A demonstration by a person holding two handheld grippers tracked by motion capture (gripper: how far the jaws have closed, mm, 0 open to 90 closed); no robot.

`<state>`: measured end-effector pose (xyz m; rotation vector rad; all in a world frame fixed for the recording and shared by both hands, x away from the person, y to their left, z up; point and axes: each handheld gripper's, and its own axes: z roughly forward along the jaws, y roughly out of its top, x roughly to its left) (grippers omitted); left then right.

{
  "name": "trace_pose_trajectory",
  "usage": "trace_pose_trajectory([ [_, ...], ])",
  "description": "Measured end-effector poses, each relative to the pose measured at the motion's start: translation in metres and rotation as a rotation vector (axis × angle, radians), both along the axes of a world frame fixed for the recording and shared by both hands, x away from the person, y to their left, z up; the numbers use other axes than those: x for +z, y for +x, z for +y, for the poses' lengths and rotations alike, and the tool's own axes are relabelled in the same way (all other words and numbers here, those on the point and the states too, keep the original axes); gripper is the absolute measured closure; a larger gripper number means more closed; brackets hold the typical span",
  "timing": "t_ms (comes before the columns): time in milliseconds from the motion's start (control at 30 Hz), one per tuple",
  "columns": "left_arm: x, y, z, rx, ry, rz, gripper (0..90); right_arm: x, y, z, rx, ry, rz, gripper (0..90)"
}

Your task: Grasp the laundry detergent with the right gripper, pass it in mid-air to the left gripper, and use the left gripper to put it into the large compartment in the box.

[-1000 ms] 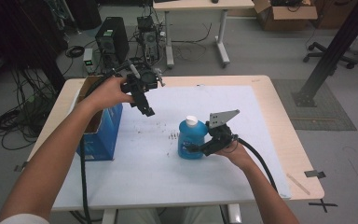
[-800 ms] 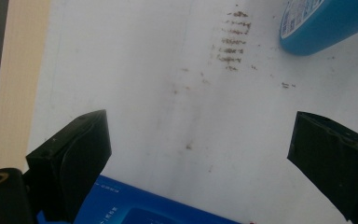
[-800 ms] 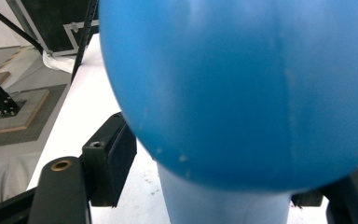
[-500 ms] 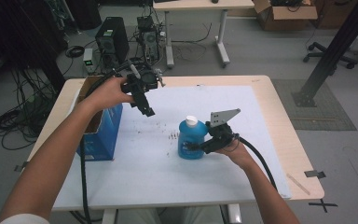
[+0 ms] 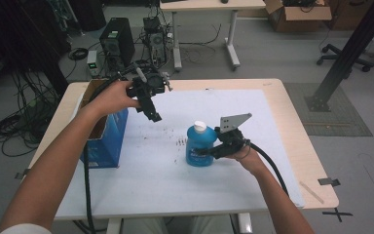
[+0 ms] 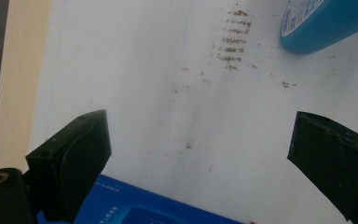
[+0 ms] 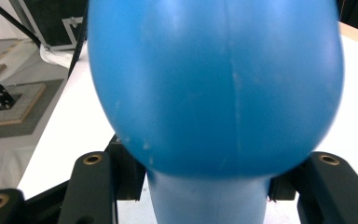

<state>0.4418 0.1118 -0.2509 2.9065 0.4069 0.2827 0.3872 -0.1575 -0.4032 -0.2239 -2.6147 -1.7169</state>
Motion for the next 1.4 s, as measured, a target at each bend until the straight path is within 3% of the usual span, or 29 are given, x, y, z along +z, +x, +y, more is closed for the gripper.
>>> trace_pose_trajectory([
  [633, 0.013, -0.02, -0.006, -0.015, -0.022, -0.021, 6.2, 0.028, -0.009, -0.016, -0.024, -0.005, -0.019, 43.3],
  [1000, 0.026, -0.05, -0.015, -0.056, -0.028, -0.024, 6.4, 0.048, -0.017, -0.013, 0.014, -0.013, -0.031, 43.4],
  [1400, 0.04, -0.087, -0.022, -0.118, -0.033, 0.004, 6.8, 0.058, -0.021, -0.003, 0.074, -0.014, -0.043, 43.4],
])
